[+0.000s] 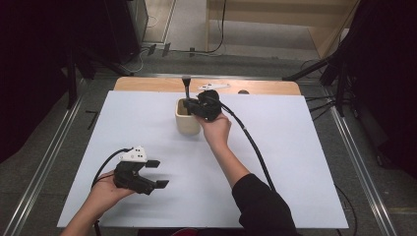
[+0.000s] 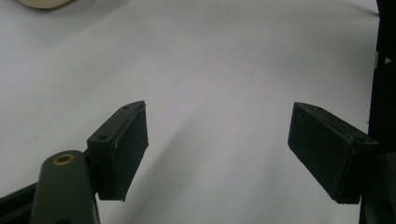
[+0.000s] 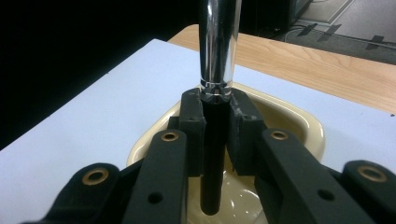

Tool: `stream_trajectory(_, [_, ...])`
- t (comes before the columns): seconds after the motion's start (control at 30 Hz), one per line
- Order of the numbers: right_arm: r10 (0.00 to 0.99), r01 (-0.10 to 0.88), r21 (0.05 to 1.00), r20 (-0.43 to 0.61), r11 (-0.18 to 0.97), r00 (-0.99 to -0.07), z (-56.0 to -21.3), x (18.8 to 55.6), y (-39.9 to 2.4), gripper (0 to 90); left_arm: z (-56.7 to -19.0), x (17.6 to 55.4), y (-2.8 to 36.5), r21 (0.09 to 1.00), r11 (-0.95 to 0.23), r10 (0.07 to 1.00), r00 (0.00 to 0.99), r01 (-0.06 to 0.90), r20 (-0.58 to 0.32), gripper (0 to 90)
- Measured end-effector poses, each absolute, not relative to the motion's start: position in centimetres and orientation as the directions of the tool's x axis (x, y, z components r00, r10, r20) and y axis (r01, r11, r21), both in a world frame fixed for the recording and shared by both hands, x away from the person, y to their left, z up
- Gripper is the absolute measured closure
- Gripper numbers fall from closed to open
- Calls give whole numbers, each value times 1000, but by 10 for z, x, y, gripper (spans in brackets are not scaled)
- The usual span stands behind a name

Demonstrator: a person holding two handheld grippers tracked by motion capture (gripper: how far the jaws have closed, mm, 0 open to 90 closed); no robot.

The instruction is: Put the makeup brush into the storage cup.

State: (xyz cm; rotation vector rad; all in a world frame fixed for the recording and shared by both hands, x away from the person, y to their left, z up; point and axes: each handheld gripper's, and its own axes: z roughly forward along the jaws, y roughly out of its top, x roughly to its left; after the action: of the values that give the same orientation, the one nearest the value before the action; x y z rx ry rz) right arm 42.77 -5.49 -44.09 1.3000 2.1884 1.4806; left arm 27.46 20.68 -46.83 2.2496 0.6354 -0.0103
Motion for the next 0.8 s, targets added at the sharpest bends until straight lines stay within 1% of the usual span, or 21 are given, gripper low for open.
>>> stream_trajectory(0.2, [750, 545, 829, 280, 126, -599, -439, 427, -56, 793, -468, 275, 207, 689, -570, 441, 875, 447, -202, 208])
stream_trajectory(0.23, [747, 542, 831, 281, 124, -603, -438, 426, -57, 737, -468, 274, 207, 689, -570, 440, 875, 447, -204, 208])
stream_trajectory(0.3, [727, 519, 847, 285, 113, -624, -437, 427, -58, 530, -468, 274, 207, 689, -570, 440, 875, 447, -204, 208])
stream_trajectory(0.33, [712, 494, 862, 275, 115, -646, -436, 427, -59, 458, -468, 274, 207, 689, -571, 440, 875, 447, -203, 208])
stream_trajectory(0.4, [729, 445, 887, 221, 126, -648, -431, 425, -60, 391, -469, 274, 207, 688, -571, 440, 875, 448, -203, 208])
stream_trajectory(0.43, [729, 445, 887, 221, 126, -648, -431, 425, -60, 391, -469, 274, 207, 688, -571, 440, 875, 448, -203, 208])
stream_trajectory(0.5, [731, 433, 895, 224, 108, -645, -426, 424, -62, 344, -469, 274, 206, 687, -572, 440, 874, 448, -204, 208])
stream_trajectory(0.57, [726, 458, 886, 269, 71, -633, -423, 425, -66, 313, -469, 274, 206, 685, -576, 439, 876, 446, -202, 208])
stream_trajectory(0.8, [722, 479, 873, 277, 85, -634, -415, 423, -75, 295, -469, 274, 206, 682, -577, 439, 875, 449, -204, 208])
